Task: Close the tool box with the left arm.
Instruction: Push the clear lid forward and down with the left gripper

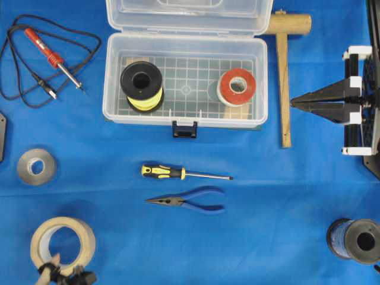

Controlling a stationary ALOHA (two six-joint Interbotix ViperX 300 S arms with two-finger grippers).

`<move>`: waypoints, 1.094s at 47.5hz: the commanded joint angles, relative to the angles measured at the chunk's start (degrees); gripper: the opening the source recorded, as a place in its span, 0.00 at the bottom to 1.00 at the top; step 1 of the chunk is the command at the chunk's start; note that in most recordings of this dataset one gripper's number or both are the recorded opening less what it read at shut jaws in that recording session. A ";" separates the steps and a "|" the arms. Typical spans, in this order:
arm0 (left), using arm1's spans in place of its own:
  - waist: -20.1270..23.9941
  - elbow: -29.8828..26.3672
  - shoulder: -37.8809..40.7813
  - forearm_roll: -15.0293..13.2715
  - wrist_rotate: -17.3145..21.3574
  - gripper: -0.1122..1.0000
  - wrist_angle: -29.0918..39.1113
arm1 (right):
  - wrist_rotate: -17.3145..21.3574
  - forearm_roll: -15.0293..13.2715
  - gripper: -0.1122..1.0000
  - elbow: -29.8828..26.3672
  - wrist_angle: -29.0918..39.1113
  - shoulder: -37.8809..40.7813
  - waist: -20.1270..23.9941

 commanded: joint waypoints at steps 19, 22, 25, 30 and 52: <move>-0.97 0.62 1.58 -0.26 0.00 0.92 2.02 | 0.00 0.09 0.10 -0.53 0.09 0.35 -1.14; -1.93 0.97 1.41 -0.26 -0.09 0.92 2.64 | 0.00 0.09 0.10 -0.62 0.18 0.35 -1.23; -2.81 1.41 1.23 -0.26 -0.09 0.92 3.43 | 0.00 0.09 0.10 -0.62 0.09 0.35 -1.32; -4.39 1.41 1.14 -0.26 -0.09 0.92 5.01 | 0.00 0.09 0.10 -0.53 0.09 0.35 -1.32; -8.61 1.58 -3.43 -0.26 -1.14 0.92 10.72 | -0.35 0.09 0.10 -0.62 0.09 0.35 -1.32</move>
